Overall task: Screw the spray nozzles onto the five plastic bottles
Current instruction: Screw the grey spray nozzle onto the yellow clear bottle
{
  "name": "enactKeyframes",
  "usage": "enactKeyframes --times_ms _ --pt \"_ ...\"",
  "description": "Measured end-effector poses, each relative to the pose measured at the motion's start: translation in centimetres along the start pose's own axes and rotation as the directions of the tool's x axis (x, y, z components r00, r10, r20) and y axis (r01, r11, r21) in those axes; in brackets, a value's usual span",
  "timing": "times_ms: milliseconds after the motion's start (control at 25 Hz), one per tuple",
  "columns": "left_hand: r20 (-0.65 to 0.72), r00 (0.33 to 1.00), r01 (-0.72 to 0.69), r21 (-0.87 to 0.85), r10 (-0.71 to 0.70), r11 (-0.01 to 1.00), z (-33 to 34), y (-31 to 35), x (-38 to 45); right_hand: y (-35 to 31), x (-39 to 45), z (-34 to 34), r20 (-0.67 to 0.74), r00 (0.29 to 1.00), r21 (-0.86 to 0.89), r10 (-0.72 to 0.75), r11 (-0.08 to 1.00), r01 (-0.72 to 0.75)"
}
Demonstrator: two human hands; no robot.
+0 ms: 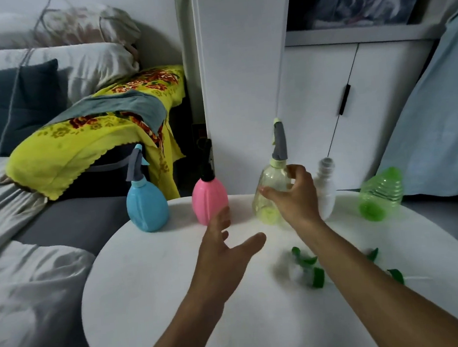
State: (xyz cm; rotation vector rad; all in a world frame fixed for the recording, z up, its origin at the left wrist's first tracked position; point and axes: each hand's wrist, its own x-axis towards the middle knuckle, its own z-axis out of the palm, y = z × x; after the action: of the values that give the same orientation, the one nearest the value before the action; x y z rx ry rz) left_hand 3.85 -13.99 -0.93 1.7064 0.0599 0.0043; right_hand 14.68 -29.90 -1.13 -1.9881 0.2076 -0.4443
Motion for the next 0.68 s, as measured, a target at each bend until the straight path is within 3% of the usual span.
enactKeyframes --times_ms 280,440,680 --pt "0.051 0.999 0.015 -0.127 -0.008 0.992 0.2 0.8 0.0 3.5 1.4 3.3 0.019 0.999 -0.027 0.025 0.999 -0.024" --pt "0.057 0.998 0.034 -0.084 -0.030 0.996 0.6 0.8 -0.2 3.5 1.6 3.6 0.022 0.999 -0.033 0.025 0.999 -0.025" --pt "0.040 0.999 0.012 -0.059 -0.010 0.998 0.9 1.1 0.0 3.2 -0.6 0.5 0.189 0.960 -0.018 0.209 0.978 -0.209"
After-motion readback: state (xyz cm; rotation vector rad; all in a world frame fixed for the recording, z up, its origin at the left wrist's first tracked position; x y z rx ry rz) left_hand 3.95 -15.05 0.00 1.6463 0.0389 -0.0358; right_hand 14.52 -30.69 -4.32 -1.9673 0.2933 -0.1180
